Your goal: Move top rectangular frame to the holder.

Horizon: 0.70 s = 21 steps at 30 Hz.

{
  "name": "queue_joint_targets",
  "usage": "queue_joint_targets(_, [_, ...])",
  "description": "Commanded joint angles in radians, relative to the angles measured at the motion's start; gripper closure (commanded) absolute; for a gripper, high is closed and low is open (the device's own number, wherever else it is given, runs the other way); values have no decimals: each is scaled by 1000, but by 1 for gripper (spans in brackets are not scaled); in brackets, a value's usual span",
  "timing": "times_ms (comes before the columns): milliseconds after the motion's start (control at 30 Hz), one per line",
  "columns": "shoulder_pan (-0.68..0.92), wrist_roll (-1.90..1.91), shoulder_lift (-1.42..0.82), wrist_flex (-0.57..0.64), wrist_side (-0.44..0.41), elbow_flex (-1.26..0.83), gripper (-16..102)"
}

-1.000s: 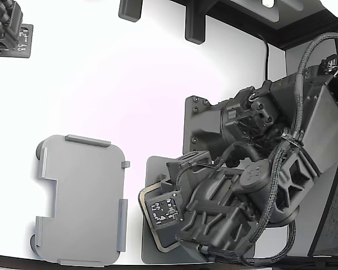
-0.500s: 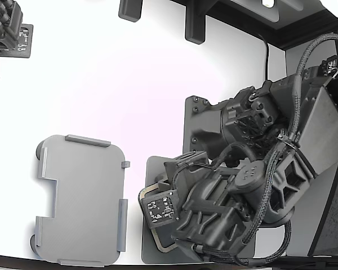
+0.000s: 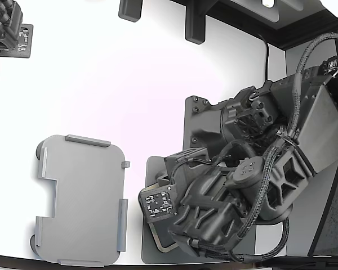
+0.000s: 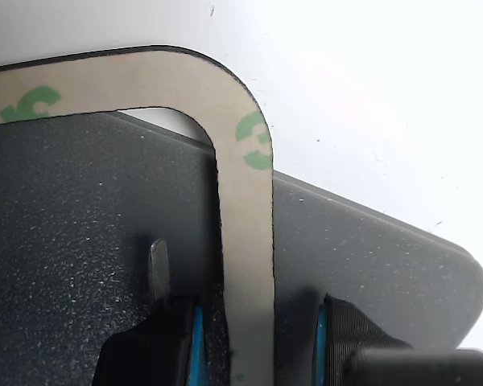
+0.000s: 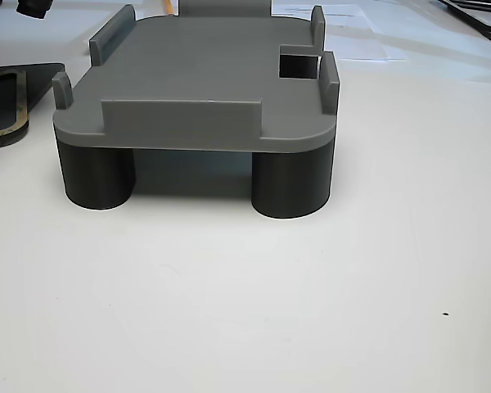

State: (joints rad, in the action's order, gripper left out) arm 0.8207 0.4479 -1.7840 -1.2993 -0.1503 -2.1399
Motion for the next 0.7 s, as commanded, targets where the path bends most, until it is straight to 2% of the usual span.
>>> queue_joint_targets(0, [-18,0,-18,2,0,18,34])
queue_joint_targets(400, [-31,8,9,15,-9,20,45])
queue_joint_targets(500, [-31,9,12,21,-9,18,51])
queue_joint_targets(533, [-31,9,12,23,-11,18,57])
queue_joint_targets(567, [-31,9,12,23,-11,18,70])
queue_joint_targets(667, [-31,11,14,23,-17,18,94])
